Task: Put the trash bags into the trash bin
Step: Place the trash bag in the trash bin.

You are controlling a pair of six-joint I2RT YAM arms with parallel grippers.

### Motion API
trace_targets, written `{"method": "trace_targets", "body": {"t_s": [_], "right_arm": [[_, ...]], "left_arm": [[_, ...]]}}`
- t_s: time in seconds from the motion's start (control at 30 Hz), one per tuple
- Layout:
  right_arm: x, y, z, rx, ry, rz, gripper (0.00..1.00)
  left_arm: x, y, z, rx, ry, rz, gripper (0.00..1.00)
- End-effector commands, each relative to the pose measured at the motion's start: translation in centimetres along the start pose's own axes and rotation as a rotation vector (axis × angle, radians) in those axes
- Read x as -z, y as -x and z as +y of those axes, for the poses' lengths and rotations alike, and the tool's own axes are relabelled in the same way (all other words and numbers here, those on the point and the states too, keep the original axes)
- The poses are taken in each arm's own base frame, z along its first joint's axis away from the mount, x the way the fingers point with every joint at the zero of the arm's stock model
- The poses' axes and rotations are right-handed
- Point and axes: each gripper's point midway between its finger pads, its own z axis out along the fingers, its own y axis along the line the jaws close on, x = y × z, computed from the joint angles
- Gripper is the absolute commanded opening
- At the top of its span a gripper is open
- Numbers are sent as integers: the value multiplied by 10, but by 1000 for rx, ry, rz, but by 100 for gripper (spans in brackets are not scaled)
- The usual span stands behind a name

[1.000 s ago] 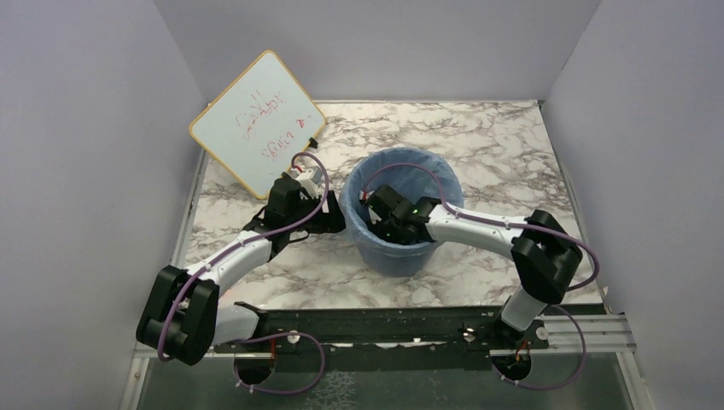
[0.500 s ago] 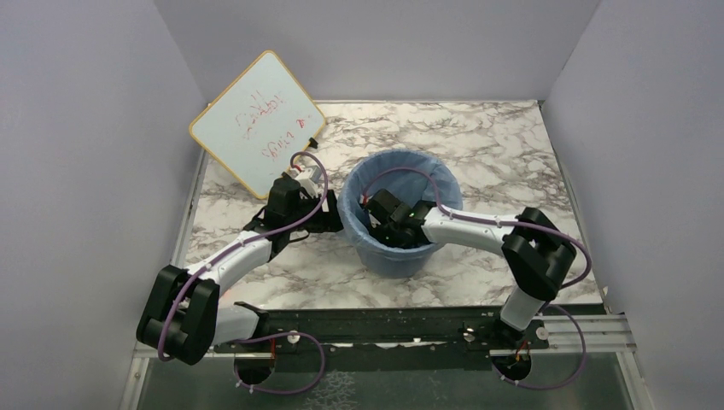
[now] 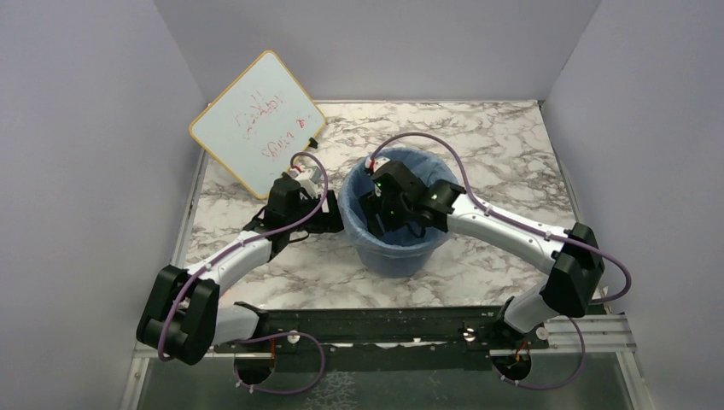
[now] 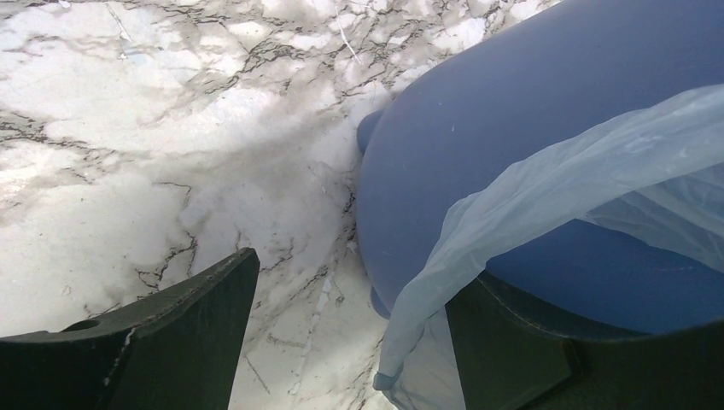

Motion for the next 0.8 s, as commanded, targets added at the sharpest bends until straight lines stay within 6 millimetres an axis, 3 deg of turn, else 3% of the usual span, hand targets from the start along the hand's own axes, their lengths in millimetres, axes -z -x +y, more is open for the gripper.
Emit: {"method": "trace_targets", "body": {"t_s": [0.0,0.37,0.4,0.5,0.63,0.73,0.77], "right_arm": [[27,27,-10,8,-78,-62,74],[126,117,-20,14,-116,-392,85],[136,124,-23,4,-129,-436,86],[173,144,-38,-87,-167,-634,87],[214,143,-80,-239,-310,-837,92],[223,128,-125,-316,-432,-798,96],[226,123,-152,-366,-465,-774,96]], "left_arm": [[4,9,-2,-16,9,-23,81],[28,33,11,10,159,-159,99],[35,36,21,35,237,-184,99],[55,49,25,43,292,-285,99],[83,74,12,-4,314,-378,99],[101,92,-1,-77,329,-376,99],[108,100,-9,-103,320,-388,99]]}}
